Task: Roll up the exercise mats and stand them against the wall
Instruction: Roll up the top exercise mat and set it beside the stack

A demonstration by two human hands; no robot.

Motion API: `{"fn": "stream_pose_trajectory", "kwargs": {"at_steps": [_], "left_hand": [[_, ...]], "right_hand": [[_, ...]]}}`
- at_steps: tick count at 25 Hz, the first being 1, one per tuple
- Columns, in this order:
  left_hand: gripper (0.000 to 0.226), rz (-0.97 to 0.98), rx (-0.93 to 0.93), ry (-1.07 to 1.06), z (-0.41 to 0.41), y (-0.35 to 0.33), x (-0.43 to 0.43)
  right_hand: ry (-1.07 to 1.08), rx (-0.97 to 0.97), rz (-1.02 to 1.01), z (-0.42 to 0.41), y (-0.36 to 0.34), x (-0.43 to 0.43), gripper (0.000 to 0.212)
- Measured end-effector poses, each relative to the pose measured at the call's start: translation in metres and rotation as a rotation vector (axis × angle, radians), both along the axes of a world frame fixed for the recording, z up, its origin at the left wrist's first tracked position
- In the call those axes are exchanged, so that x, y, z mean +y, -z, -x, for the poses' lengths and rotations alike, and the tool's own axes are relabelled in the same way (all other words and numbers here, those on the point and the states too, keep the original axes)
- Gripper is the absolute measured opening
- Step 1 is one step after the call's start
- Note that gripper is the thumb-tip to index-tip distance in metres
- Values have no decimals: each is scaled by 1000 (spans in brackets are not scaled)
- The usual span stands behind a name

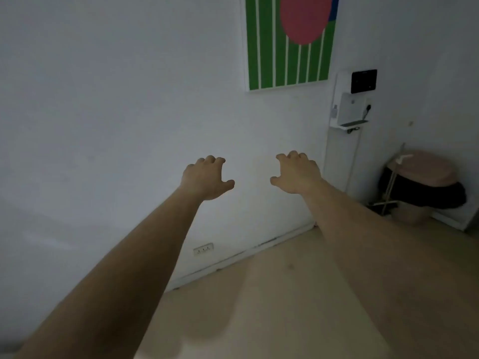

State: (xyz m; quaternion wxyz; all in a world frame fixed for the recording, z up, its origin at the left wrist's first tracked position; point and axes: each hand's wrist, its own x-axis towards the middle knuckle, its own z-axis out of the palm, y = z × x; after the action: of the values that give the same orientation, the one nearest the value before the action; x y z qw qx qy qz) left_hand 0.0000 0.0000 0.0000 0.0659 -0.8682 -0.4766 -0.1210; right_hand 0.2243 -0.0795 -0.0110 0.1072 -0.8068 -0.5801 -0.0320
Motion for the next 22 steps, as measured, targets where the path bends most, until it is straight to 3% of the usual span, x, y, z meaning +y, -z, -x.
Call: {"fn": "stream_pose_trajectory", "kwargs": {"at_steps": [7, 13, 22], "left_hand": [[76, 217, 138, 279, -140, 107, -38], [81, 329, 246, 606, -251, 168, -54], [78, 375, 398, 1196, -333, 205, -158]], "right_hand": [[256, 126, 197, -102, 118, -96, 69], [625, 214, 302, -151, 167, -173, 71], [1199, 401, 257, -90, 187, -305, 71]]}}
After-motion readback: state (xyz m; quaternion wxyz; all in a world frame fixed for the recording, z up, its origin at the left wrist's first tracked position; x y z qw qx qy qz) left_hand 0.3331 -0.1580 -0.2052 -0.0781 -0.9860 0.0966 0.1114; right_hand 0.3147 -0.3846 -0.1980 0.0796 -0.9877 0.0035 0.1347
